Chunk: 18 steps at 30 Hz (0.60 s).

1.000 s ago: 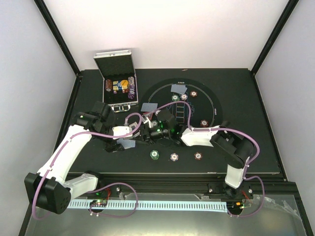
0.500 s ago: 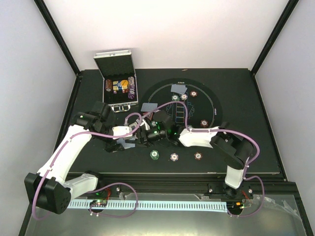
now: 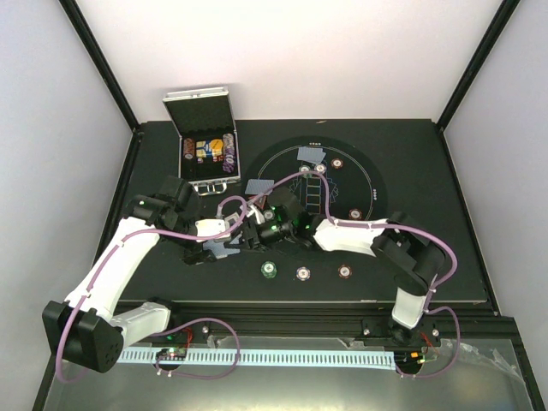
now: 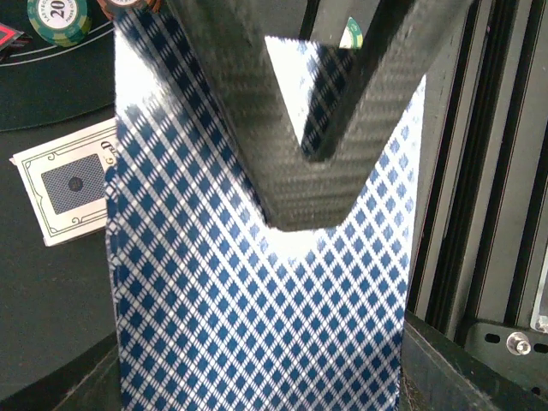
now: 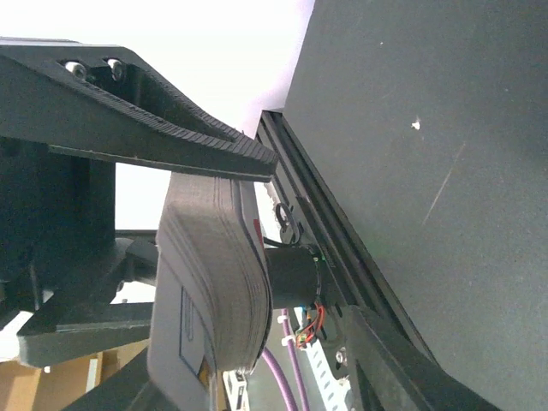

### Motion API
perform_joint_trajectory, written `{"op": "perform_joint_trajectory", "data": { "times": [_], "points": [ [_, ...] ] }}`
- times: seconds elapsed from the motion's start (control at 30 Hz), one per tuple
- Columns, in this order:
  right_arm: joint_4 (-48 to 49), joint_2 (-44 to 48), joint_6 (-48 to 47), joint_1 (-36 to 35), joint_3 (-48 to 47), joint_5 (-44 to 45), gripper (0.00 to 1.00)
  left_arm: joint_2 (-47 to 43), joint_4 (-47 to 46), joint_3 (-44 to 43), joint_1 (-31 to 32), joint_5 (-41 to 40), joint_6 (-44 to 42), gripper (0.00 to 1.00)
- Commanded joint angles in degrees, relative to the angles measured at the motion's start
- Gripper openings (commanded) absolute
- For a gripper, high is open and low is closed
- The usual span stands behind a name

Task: Distribute texas hold em gaming equipment

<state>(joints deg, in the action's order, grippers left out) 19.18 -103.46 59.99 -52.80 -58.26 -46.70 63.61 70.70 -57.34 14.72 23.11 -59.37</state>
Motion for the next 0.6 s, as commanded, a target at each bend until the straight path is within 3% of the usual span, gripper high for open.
{"op": "perform_joint_trajectory", "data": {
  "times": [0.0, 0.37, 0.57],
  "points": [
    [-5.2, 3.09, -3.31, 1.1, 1.41, 0.5, 0.41, -0.69, 0.37, -2.25, 0.09, 0.51, 0.3, 0.02],
    [-6.96, 6.25, -3.47, 1.62, 2.01, 1.75, 0.15, -1.12, 0.41, -2.12, 0.04, -0.16, 0.48, 0.02],
    [-8.69, 8.73, -4.33, 2.44, 2.94, 2.4, 0.11, -1.14, 0.17, -1.82, 0.04, -0.09, 0.49, 0.02]
  ]
}}
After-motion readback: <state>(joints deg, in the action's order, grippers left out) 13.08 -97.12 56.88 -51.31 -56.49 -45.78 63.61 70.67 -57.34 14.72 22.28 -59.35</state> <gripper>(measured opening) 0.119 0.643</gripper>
